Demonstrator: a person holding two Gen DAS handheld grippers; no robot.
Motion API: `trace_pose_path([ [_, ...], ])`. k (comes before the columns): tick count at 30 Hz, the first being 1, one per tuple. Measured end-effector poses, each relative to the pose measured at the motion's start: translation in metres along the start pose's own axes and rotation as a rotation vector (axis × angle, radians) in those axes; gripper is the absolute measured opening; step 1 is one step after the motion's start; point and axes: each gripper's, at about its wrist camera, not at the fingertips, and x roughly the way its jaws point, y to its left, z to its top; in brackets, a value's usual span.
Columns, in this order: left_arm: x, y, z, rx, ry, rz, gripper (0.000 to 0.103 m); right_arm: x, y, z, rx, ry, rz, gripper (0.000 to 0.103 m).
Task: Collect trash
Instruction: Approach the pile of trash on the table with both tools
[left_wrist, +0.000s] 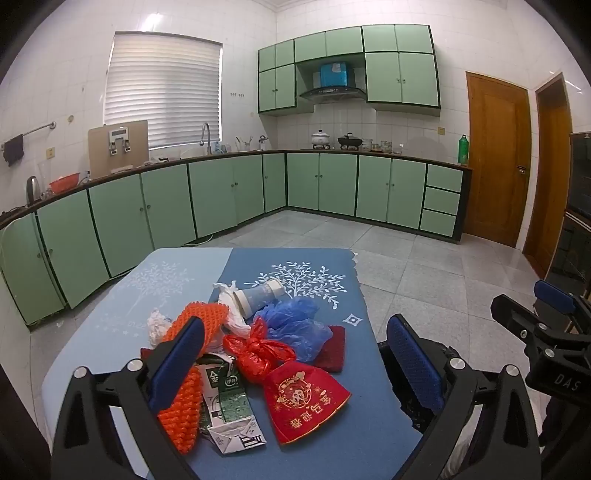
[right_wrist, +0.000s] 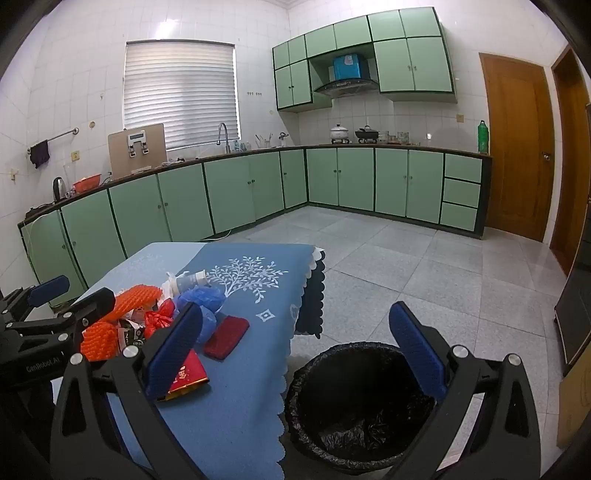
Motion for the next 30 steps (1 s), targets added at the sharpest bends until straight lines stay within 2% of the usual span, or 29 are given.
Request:
trace_pose_path([
  [20,0.0,0.004,-0.003,-0.005,0.006,-0.001,0.097,0.006,0.003,-0.003,-0.002,0.007,0.003,0.098],
  [23,0.004,0.014,-0.007,-0.006,0.012,0.023,0.097,0.015,0.008,-0.011,-0.004,0.026,0.003,0.098],
  [30,0.018,0.056,-0.022,-0.035,0.069,0.141,0.097,0.037,0.023,-0.025,-0.001,0.078,0.025,0.098],
])
